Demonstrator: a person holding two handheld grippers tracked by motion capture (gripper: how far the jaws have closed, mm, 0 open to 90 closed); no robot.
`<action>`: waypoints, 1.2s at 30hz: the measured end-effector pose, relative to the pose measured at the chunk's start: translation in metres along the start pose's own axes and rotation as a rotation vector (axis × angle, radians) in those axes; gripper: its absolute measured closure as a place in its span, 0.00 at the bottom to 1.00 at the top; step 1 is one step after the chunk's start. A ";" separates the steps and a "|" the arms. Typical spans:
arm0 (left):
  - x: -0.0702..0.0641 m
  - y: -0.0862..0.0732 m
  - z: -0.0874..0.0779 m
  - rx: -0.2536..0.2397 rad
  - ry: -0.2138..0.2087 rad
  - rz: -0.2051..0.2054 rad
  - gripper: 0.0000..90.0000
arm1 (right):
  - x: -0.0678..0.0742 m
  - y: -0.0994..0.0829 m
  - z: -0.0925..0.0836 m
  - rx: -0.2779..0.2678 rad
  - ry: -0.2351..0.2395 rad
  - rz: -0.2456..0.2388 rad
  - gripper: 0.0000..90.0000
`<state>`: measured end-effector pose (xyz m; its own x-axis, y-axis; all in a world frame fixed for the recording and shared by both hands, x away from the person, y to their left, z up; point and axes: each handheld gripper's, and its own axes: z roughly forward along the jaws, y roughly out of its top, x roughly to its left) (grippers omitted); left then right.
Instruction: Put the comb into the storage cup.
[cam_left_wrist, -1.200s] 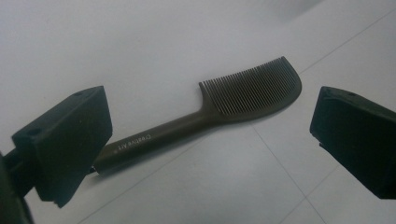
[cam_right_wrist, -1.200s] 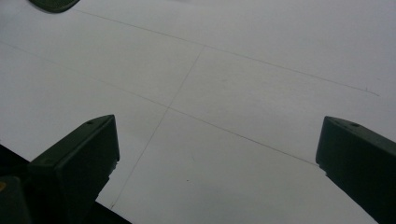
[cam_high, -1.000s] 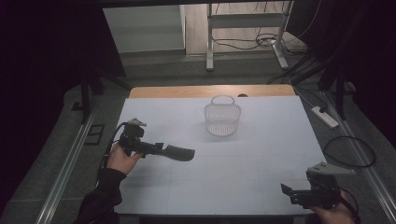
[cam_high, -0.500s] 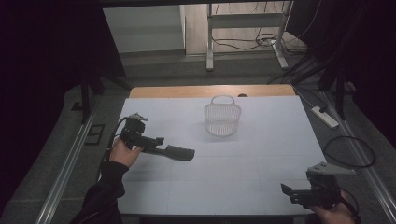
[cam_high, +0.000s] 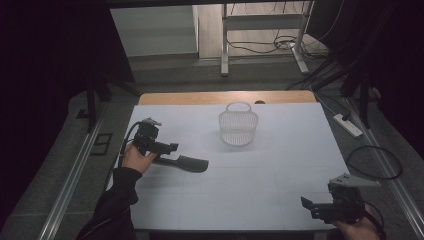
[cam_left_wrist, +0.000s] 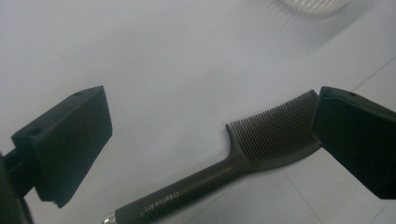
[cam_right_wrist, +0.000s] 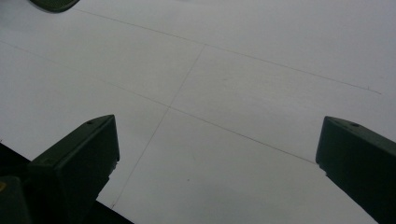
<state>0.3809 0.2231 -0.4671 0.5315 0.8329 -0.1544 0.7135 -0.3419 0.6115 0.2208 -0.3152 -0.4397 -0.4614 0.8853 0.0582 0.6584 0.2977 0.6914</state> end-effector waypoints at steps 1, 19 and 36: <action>0.000 0.002 0.002 0.002 0.000 -0.001 0.00 | 0.000 0.000 0.000 0.000 0.000 0.000 0.00; 0.002 0.002 0.006 0.029 0.014 -0.006 0.50 | 0.000 0.000 0.000 0.002 0.002 -0.003 0.00; 0.002 -0.006 0.010 0.088 0.042 0.057 0.99 | 0.000 0.000 0.001 0.006 0.002 -0.004 0.00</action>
<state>0.3825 0.2221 -0.4788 0.5536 0.8281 -0.0876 0.7211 -0.4242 0.5478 0.2209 -0.3146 -0.4400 -0.4655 0.8832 0.0571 0.6600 0.3034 0.6873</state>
